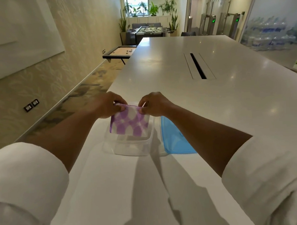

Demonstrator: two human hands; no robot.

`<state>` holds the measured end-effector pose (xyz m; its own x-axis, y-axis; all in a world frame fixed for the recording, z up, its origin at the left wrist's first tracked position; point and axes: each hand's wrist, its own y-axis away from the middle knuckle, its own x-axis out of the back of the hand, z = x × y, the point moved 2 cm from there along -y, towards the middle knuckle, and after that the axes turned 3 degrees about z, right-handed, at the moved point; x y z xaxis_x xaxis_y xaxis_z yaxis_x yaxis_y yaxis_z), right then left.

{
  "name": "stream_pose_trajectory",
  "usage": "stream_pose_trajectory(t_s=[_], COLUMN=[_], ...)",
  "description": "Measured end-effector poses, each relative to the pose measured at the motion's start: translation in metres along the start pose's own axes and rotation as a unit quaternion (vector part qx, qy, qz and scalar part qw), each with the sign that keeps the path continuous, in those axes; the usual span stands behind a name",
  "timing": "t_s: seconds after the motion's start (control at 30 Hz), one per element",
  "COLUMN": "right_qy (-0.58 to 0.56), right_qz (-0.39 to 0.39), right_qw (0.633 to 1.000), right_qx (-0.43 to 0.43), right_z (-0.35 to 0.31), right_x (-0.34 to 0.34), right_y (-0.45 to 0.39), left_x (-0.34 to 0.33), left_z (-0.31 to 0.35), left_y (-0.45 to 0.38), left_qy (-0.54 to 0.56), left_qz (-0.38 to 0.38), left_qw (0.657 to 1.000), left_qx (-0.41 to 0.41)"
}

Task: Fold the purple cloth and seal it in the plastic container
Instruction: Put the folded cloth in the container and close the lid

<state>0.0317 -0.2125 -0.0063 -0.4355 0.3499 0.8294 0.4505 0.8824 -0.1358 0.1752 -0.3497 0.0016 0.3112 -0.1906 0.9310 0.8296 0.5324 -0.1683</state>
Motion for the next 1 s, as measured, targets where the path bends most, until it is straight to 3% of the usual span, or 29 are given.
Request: stream_pose_trajectory(t_s=[0.27, 0.57, 0.8, 1.0], right_qy=[0.213, 0.318, 0.332, 0.249], right_qz=[-0.078, -0.12, -0.041, -0.029], right_qw=[0.973, 0.939, 0.94, 0.966], right_qx=[0.039, 0.052, 0.071, 0.055], right_z=[-0.007, -0.008, -0.004, 0.001], right_x=[-0.013, -0.031, -0.043, -0.04], right_y=[0.008, 0.008, 0.004, 0.004], left_x=[-0.013, -0.032, -0.039, -0.049], left_z=[0.015, 0.02, 0.029, 0.037], left_y=[-0.001, 0.0, -0.007, -0.004], left_qy=[-0.125, -0.221, -0.25, -0.27], left_qz=[-0.097, -0.125, -0.114, -0.163], left_qw=[0.987, 0.966, 0.961, 0.949], left_qx=[-0.022, -0.034, -0.033, -0.017])
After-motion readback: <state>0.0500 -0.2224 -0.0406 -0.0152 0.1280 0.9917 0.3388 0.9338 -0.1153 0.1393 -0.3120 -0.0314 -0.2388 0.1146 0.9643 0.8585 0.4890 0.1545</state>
